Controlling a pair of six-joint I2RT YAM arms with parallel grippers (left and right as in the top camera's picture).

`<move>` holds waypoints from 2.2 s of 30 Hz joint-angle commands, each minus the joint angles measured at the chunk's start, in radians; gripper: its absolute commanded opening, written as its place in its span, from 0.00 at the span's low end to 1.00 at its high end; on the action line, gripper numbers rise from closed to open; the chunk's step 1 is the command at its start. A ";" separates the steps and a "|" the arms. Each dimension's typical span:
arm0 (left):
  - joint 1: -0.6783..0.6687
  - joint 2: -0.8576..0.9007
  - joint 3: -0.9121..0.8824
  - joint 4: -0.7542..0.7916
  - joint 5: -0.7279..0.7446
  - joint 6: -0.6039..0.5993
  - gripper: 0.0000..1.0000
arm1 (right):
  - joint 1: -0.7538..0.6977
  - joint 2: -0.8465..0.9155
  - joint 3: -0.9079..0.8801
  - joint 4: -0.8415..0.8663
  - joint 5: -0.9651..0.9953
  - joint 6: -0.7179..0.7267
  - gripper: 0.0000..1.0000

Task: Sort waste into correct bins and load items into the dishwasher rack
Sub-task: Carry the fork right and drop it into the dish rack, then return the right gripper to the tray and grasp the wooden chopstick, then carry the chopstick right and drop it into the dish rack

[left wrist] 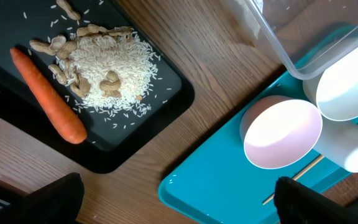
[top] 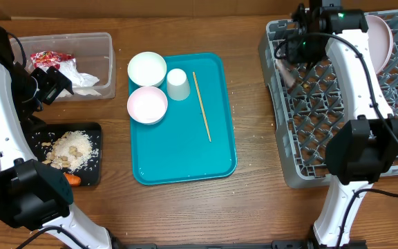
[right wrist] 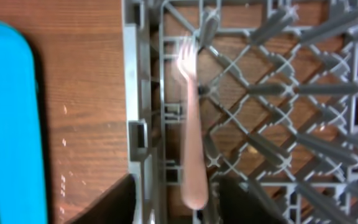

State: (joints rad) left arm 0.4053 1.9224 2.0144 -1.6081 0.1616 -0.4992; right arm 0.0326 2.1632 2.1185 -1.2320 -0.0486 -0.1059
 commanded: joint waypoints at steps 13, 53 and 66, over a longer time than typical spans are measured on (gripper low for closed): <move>-0.007 -0.026 -0.003 -0.002 0.003 -0.014 1.00 | 0.238 -0.025 -0.017 -0.032 -0.180 0.206 0.62; -0.007 -0.026 -0.003 -0.002 0.003 -0.014 1.00 | 0.613 0.089 -0.568 0.467 0.184 0.373 0.36; -0.007 -0.026 -0.003 -0.002 0.004 -0.014 1.00 | 0.591 0.082 -0.518 0.388 0.191 0.368 0.04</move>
State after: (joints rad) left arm 0.4053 1.9224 2.0144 -1.6081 0.1612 -0.4992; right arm 0.6426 2.1838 1.5967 -0.8005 0.1387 0.2642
